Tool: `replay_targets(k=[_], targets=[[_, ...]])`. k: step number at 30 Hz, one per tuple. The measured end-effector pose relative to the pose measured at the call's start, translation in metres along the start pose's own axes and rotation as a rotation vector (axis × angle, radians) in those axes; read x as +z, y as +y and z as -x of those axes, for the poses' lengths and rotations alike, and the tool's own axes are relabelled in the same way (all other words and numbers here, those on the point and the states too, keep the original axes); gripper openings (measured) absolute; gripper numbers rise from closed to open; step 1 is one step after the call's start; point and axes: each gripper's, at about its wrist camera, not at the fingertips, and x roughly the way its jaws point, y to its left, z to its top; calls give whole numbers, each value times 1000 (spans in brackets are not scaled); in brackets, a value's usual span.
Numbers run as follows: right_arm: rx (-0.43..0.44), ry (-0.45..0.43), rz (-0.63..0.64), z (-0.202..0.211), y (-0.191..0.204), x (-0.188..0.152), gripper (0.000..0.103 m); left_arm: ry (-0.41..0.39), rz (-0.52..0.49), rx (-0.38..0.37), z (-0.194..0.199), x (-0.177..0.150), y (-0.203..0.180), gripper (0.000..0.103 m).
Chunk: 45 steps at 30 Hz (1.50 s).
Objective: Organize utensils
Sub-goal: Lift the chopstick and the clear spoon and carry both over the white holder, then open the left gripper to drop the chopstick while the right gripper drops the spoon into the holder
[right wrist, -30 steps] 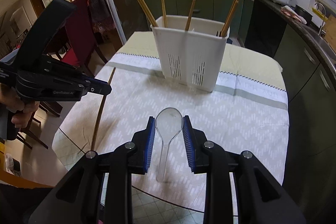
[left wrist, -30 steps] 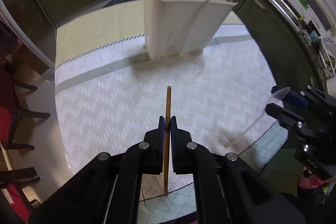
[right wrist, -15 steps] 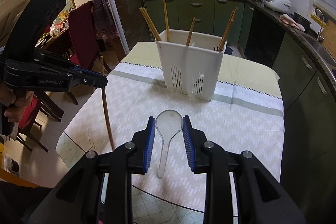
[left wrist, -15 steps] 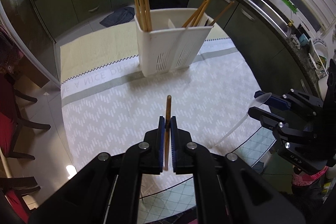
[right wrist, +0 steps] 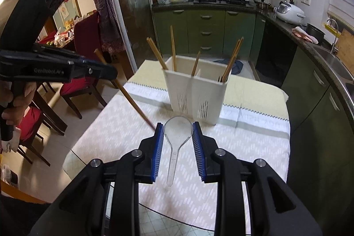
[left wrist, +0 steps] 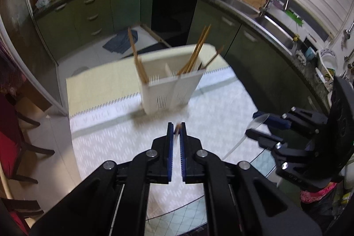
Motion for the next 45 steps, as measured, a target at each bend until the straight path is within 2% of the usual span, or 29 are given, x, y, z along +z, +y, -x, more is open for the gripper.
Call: replay_targets(k=[13,23,33,43,44,45], targets=[[6,-47,0,30,-7,24,27,-125,-8,45,50,73,-18,5],[9,-49,-8,37,-16,22,27,-175,25,102,47,125,-18,5],[21,-48,-17,37,-28,17,27,-164,53,123,19,147,-4,5],[26,-74,-29,39,-30,22,27,-74,50,145,-26,134,6,6],[27,-77,-30,40,-30,23,27,-63,51,148,-31,132,7,7],[30,-83,-31,41,-30,25,27,-49,51,148,-37,128,9,17]])
